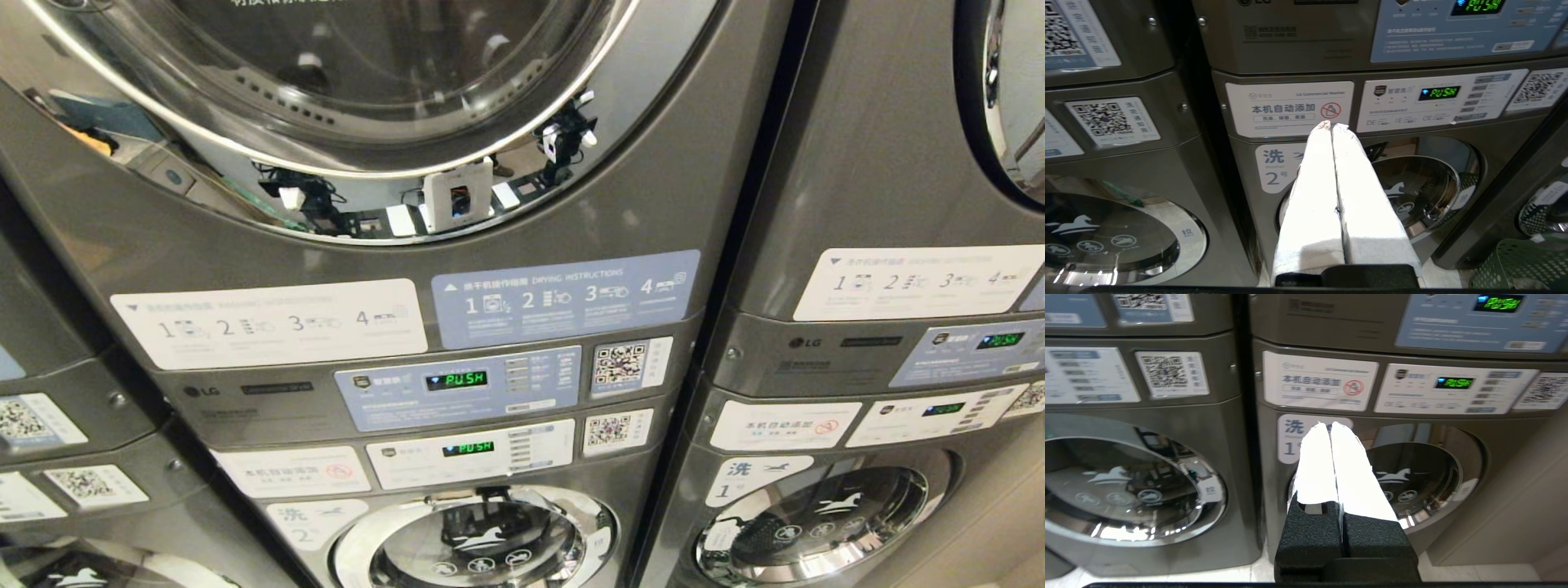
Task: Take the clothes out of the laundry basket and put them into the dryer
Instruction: Open the dryer
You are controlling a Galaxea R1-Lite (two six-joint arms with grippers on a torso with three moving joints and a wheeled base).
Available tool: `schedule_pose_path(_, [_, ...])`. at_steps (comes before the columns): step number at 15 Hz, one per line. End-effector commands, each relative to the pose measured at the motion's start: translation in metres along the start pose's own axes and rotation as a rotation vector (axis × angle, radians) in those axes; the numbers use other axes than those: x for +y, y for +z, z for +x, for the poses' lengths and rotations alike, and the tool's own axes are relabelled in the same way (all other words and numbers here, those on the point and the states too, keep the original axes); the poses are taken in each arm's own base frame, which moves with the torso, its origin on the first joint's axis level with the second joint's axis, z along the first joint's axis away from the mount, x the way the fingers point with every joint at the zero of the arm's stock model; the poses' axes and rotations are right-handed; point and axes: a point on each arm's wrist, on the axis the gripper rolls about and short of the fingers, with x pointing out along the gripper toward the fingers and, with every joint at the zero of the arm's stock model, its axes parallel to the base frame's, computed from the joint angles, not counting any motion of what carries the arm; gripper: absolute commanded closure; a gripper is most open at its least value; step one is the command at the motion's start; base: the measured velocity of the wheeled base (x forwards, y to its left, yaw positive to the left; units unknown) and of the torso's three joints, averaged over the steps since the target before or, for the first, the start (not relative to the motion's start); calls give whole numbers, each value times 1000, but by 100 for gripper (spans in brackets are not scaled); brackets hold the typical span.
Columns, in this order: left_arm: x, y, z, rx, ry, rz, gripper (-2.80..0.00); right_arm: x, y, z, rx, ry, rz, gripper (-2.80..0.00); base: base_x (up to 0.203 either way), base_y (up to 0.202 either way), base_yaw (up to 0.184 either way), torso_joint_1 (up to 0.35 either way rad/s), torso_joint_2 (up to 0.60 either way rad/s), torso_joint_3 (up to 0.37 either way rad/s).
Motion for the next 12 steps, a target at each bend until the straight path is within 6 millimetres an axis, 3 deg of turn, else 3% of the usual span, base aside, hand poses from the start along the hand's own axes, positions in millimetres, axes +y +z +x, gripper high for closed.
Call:
schedule_pose_path(1, [0,0,0,1,-1,-1,0,0,0,0,-1,0,-1,0,6,81,-8,3,-5,7])
schedule_pose_path(12, [0,0,0,0,-1,-3,0,0,0,0,-3,6,-13,0,0,188,-2,2,3,2])
